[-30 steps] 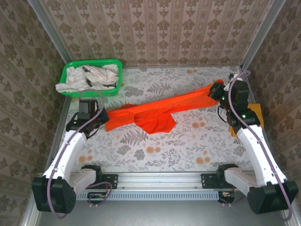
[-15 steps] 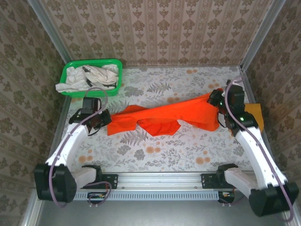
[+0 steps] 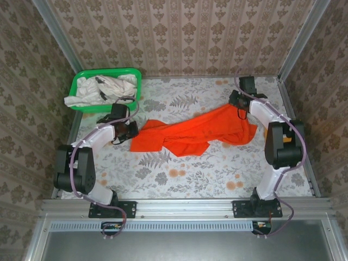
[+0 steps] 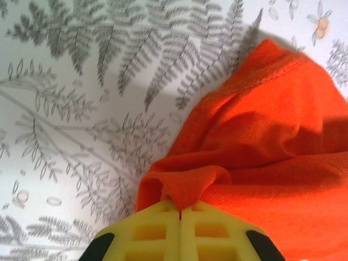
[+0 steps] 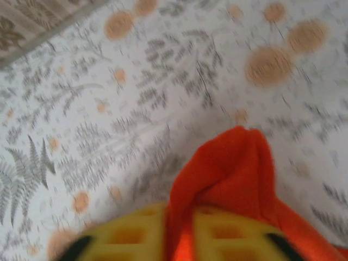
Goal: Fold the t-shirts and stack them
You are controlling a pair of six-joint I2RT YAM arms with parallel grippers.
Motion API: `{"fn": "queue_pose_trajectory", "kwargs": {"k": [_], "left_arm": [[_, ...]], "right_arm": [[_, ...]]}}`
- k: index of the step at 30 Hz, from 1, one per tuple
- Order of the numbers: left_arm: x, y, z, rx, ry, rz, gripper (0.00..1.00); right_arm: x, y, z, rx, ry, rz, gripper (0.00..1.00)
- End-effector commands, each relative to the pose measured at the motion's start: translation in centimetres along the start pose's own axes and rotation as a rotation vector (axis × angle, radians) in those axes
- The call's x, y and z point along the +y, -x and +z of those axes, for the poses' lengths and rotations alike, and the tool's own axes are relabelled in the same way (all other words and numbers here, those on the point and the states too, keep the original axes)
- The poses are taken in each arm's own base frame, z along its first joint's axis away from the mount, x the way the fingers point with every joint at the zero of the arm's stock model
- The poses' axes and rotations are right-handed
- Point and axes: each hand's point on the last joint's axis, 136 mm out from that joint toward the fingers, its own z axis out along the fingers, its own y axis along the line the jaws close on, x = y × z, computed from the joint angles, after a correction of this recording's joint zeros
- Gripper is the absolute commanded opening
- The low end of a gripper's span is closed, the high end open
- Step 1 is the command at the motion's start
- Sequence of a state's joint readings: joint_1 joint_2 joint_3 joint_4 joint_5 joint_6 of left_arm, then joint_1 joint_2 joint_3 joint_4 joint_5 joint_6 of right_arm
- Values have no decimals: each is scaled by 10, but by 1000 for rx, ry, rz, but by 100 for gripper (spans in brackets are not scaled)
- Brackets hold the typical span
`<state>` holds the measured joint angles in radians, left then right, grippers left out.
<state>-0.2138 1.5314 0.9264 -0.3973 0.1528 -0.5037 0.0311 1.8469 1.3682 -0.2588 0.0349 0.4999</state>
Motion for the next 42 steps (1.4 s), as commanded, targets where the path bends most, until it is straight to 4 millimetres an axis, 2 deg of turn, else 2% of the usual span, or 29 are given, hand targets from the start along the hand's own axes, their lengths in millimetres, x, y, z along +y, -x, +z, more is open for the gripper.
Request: {"fn": "queue_pose_trajectory", "kwargs": {"k": [1, 3, 7, 11, 14, 22, 29, 42], "left_arm": [[-11, 16, -2, -53, -24, 13, 0], [-11, 14, -2, -54, -26, 10, 0], [-7, 8, 1, -54, -25, -3, 0], [-10, 7, 2, -66, -43, -1, 0], [-12, 9, 2, -81, -50, 2, 0], [-13, 12, 2, -89, -51, -1, 0], [-16, 10, 1, -87, -56, 1, 0], [-10, -1, -3, -80, -44, -3, 0]], "right_arm": [[6, 22, -15, -54, 38, -13, 71], [-3, 14, -30, -80, 24, 13, 79], [-32, -31, -53, -64, -6, 118, 77], [-40, -75, -56, 8, 49, 242, 71], [-43, -90, -51, 40, 63, 286, 67], [-57, -108, -36, 112, -3, 344, 65], [-59, -116, -22, 142, -12, 361, 65], [-58, -112, 6, 173, -12, 374, 58]]}}
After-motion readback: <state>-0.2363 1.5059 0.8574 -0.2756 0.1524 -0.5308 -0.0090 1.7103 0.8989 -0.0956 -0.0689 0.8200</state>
